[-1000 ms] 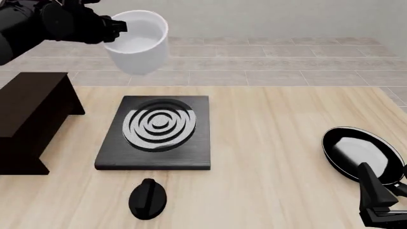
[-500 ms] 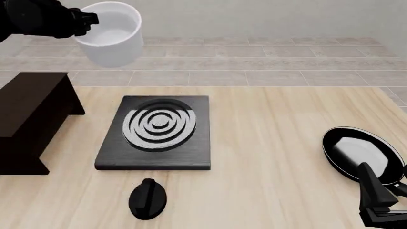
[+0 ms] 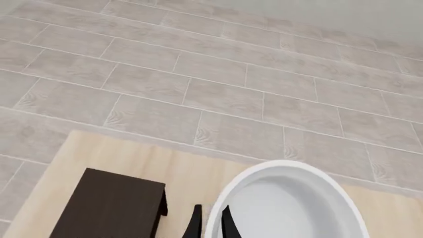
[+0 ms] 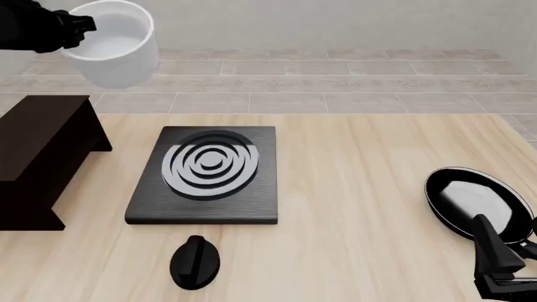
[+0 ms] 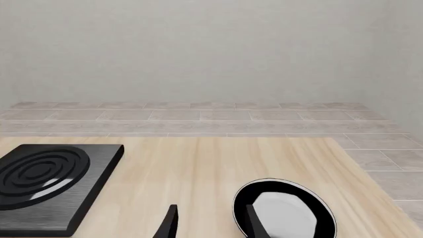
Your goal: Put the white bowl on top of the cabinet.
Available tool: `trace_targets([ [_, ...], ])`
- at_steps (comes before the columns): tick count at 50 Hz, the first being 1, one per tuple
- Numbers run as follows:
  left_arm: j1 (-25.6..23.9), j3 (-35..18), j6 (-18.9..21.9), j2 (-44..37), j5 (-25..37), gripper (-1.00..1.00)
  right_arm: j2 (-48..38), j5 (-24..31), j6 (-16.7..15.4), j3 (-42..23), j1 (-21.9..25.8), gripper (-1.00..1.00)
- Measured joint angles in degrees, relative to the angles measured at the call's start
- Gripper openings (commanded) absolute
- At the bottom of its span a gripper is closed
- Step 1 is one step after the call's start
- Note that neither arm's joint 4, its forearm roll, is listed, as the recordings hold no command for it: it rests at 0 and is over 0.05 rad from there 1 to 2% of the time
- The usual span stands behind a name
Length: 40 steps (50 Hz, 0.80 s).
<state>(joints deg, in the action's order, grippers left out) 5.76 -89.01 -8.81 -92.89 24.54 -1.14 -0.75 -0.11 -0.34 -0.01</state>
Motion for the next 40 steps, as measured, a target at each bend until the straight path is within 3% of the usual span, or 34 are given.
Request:
trace_targets([
  [40,11.0,3.6,0.6,1.1,-2.8,-1.00,0.0,0.0,0.0,0.0,0.0,1.00],
])
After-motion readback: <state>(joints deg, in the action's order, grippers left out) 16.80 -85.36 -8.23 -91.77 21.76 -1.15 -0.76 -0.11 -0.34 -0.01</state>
